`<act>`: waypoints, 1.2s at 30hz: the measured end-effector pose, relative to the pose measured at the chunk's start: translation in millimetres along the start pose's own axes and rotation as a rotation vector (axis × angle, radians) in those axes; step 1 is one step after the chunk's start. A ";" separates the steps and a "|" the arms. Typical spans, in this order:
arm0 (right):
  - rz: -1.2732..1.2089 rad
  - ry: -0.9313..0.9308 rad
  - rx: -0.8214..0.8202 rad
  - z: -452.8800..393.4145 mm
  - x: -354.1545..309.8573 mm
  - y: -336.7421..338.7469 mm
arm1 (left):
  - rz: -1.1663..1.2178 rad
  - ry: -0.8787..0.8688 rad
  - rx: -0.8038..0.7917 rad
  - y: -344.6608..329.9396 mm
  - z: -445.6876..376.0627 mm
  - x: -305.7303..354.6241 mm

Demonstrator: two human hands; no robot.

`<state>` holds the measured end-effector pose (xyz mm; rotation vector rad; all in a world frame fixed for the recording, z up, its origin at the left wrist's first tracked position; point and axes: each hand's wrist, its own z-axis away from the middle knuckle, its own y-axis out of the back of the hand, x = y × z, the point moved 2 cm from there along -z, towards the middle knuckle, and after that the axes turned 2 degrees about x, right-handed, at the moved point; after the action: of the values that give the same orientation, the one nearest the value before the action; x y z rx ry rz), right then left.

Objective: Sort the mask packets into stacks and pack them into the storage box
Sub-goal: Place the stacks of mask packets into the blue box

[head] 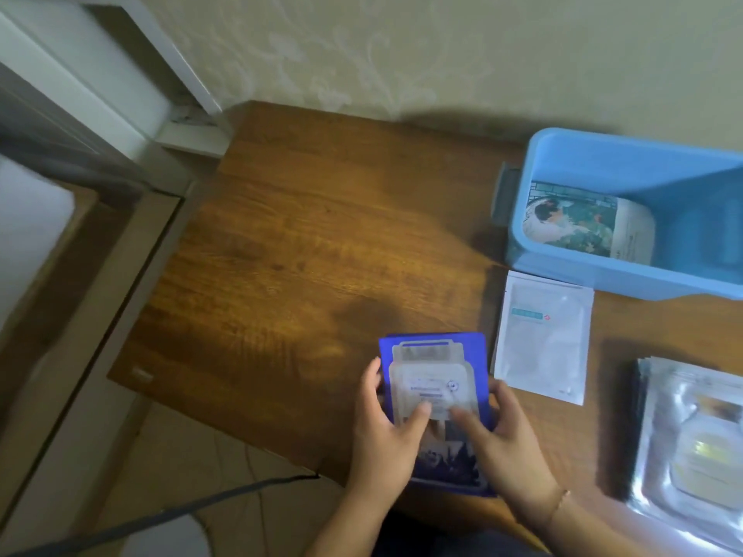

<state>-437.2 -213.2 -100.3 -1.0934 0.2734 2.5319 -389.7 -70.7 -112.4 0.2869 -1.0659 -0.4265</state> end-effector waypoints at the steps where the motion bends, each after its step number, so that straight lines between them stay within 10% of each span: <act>1: -0.057 -0.013 -0.023 -0.9 -7.9 10.5 | 0.039 -0.001 -0.012 -1.2 -1.4 8.4; 10: -0.208 -0.111 -0.315 -15.2 -60.9 92.1 | 0.289 0.151 -0.569 -23.2 -47.8 115.0; 22: -0.879 -0.038 -0.097 10.3 -30.3 140.0 | 0.618 0.233 -0.298 -72.0 -25.9 138.0; 29: -0.694 0.199 0.264 22.4 -82.5 133.1 | 0.313 -0.263 -0.137 -62.4 -18.7 161.3; 36: -0.381 0.261 0.267 -39.9 -177.1 185.3 | -0.231 -0.705 -0.206 -75.5 -71.4 223.4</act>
<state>-374.2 -440.3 8.0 -1.2325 0.4143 1.9584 -248.6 -240.7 -3.1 0.0685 -1.6673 -0.8778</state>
